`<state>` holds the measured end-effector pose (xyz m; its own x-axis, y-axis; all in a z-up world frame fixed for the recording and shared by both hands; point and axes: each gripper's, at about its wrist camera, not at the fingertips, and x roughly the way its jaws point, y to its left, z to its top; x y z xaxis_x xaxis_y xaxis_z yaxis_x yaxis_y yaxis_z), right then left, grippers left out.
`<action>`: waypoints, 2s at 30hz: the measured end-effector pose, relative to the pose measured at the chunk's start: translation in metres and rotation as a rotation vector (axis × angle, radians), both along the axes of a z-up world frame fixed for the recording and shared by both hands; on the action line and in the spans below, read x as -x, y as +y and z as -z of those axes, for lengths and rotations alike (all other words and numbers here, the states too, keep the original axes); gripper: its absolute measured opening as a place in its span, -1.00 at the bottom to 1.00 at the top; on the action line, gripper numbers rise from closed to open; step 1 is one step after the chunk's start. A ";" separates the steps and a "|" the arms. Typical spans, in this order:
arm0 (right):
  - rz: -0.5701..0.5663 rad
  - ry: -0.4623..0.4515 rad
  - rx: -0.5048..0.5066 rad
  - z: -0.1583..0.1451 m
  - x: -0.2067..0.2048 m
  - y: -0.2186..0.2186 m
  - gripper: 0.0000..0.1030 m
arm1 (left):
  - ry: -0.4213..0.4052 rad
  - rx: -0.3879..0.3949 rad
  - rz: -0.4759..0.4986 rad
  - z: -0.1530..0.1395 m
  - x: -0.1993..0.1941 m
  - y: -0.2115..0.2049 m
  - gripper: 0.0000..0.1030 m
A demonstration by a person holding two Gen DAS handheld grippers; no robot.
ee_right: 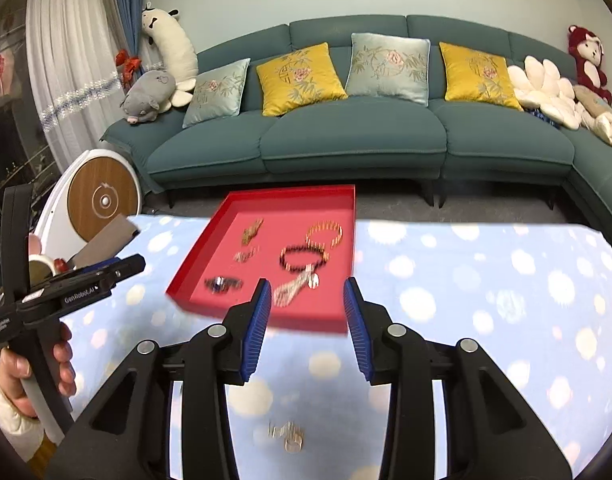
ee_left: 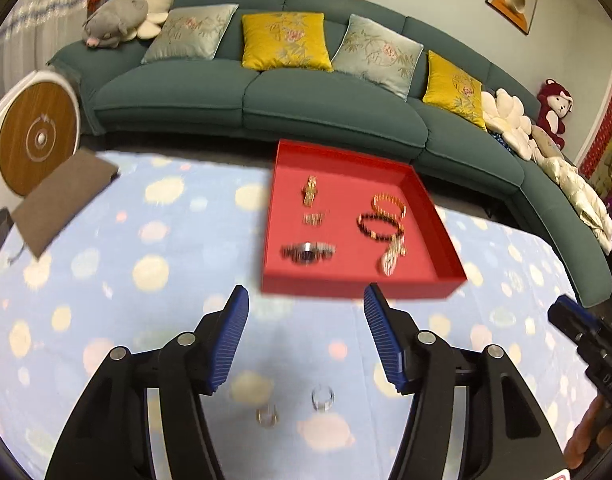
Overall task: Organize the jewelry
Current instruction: 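Lower the right gripper onto the silver chain pendant and close it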
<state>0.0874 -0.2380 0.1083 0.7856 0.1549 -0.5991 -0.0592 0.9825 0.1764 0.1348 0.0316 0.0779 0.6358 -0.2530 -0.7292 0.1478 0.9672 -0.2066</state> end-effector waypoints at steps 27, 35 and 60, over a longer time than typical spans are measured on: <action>-0.073 0.225 0.082 0.126 0.044 0.040 -0.31 | 0.117 -0.103 0.003 0.097 0.059 0.008 0.12; -0.072 0.229 0.092 0.133 0.035 0.042 -0.31 | 0.096 -0.151 -0.007 0.106 0.050 -0.001 0.12; -0.095 0.191 0.093 0.124 0.039 0.040 -0.68 | 0.084 -0.100 0.044 0.103 0.050 -0.005 -0.70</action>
